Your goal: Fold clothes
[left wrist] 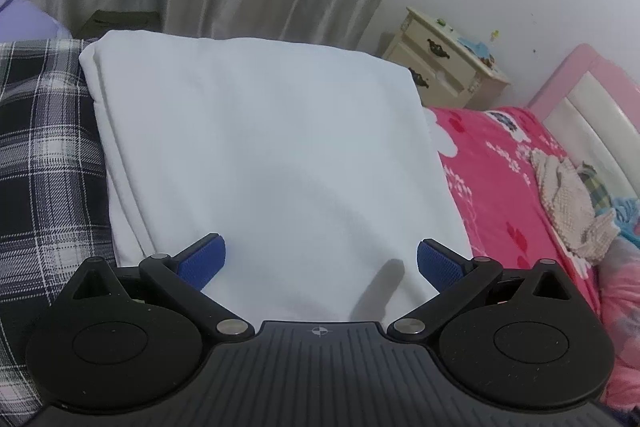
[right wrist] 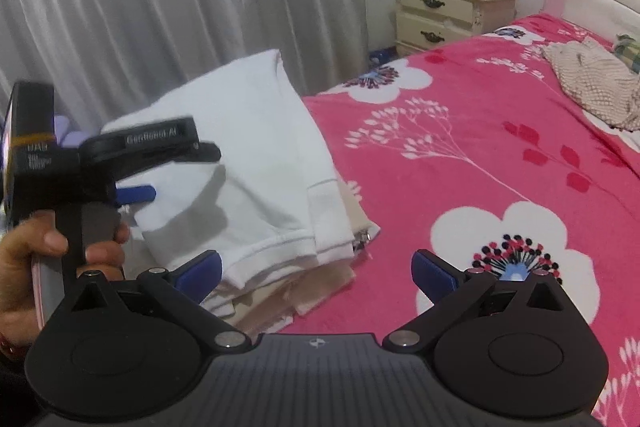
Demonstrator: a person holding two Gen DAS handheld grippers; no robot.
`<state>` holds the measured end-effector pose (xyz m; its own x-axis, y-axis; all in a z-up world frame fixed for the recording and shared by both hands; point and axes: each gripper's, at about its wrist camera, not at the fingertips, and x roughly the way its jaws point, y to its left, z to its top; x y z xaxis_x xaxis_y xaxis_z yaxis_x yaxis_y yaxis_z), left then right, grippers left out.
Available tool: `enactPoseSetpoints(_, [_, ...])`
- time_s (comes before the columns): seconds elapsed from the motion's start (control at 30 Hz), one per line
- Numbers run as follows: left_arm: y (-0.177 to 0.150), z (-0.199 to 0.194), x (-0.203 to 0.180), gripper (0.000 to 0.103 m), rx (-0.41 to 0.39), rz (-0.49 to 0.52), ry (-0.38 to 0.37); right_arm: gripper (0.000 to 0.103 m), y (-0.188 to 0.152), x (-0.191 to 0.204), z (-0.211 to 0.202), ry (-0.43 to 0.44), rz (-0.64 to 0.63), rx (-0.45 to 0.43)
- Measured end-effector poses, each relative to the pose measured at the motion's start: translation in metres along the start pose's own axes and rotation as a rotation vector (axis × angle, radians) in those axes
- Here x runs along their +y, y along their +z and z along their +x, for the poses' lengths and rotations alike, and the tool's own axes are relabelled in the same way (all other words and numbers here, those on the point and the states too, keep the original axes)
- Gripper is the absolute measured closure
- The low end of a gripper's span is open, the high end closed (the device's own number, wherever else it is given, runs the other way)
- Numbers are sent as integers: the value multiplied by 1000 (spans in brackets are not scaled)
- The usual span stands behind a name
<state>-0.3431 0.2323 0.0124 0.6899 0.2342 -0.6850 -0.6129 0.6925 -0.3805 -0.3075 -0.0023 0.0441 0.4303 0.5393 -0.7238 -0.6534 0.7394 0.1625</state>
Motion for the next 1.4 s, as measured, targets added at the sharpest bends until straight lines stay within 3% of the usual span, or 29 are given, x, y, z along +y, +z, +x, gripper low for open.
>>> enactPoseSetpoints(0.23, [-2,0,-4,0,0,19,17,0,-3,4,-5,18,-26,0])
enactPoseSetpoints(0.43, [3,-5,7,0,-25,-37,-19,0,-2,-10,-6,86,76,47])
enactPoseSetpoints(0.53, [9,-8,17,0,-41,-97,-27,1,-3,-10,-11,27,56,28])
enactPoseSetpoints(0.73, [14,-16,13,0,-99,-48,-4,6,4,-5,-10,-91,-41,-61])
enactPoseSetpoints(0.8, [16,-19,9,0,-122,-27,4,13,7,-1,2,-131,-82,-66])
enactPoseSetpoints(0.9, [20,-19,1,0,-133,22,12,23,8,5,20,-112,-133,-73])
enactPoseSetpoints(1.03, [41,-15,-15,0,-57,155,33,37,12,18,38,-6,-273,-86])
enactPoseSetpoints(1.17, [70,-11,-42,0,-51,309,80,39,29,18,41,152,-478,-257])
enactPoseSetpoints(1.23, [79,-8,-59,0,-62,371,66,39,35,12,49,196,-514,-290])
enactPoseSetpoints(1.3, [83,-3,-69,0,-66,396,34,45,36,4,61,228,-532,-288])
enactPoseSetpoints(1.4, [85,6,-78,0,-67,421,22,59,23,-14,81,263,-534,-198])
